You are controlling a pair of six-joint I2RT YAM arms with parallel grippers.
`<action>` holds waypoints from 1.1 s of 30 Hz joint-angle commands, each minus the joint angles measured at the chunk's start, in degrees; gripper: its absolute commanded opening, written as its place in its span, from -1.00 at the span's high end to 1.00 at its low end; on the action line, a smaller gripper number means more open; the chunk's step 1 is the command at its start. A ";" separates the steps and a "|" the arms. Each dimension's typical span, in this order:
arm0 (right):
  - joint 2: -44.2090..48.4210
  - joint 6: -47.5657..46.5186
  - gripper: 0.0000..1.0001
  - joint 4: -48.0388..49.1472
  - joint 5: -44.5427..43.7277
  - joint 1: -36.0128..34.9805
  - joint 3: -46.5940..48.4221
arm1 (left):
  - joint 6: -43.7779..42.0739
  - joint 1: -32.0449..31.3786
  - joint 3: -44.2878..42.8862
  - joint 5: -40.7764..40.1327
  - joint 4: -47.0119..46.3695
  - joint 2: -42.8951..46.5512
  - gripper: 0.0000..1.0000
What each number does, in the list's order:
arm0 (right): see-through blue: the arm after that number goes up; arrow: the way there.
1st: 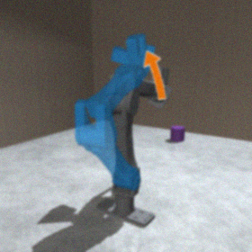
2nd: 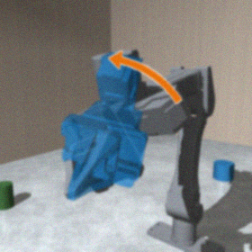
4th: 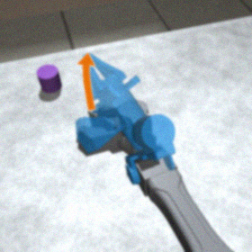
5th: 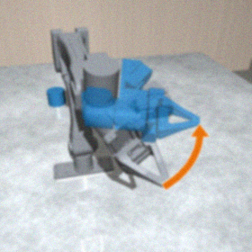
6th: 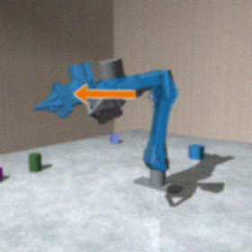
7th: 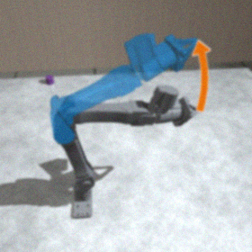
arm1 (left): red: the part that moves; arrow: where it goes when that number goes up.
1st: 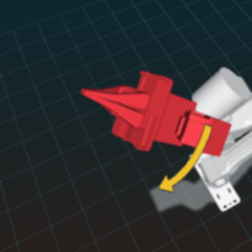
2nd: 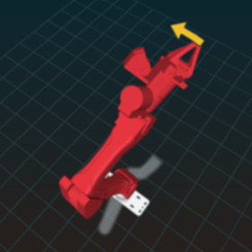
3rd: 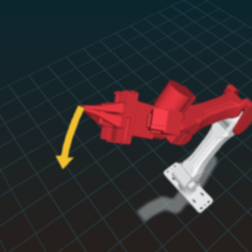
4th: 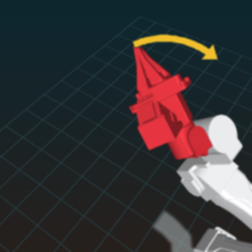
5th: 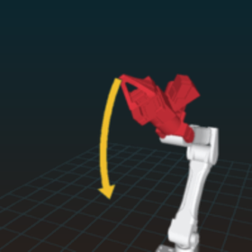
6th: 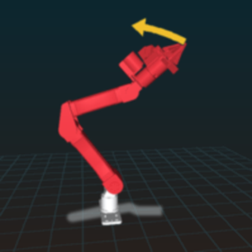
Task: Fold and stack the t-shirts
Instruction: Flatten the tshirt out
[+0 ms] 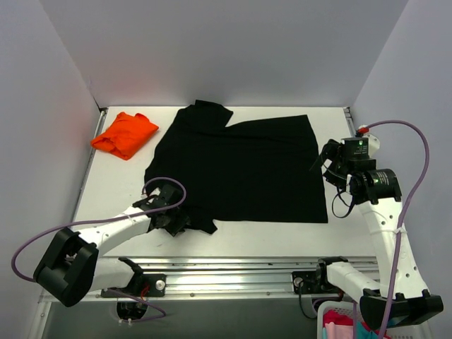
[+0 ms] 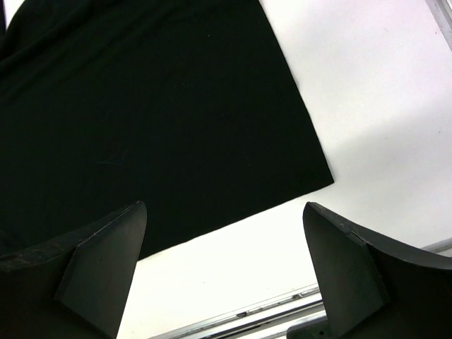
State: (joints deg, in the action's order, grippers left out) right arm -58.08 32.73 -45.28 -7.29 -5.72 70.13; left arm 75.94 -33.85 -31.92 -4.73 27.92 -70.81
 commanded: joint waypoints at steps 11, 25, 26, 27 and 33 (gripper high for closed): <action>-1.94 -2.23 -0.79 -1.48 -3.52 -0.09 3.70 | -1.14 -0.26 -4.73 -4.14 -1.91 -7.77 0.95; -2.66 -1.97 -0.81 -7.28 4.47 0.09 -7.45 | -7.65 0.36 -14.40 -6.70 14.35 5.67 0.95; -2.04 -1.71 -0.82 -7.63 4.91 0.35 -9.12 | -7.39 0.53 -13.79 -5.74 15.22 7.33 0.95; -1.42 -1.62 -0.83 -7.63 5.35 0.53 -10.70 | -7.21 0.53 -13.35 -5.20 15.41 8.04 0.95; 1.75 0.75 -0.88 -7.54 10.10 4.22 -18.45 | -5.63 0.62 -10.53 -2.66 17.25 12.18 0.95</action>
State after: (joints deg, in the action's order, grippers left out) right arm -58.41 31.81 -50.41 -0.54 -2.92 52.21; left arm 69.65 -33.54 -43.42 -8.84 41.74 -60.38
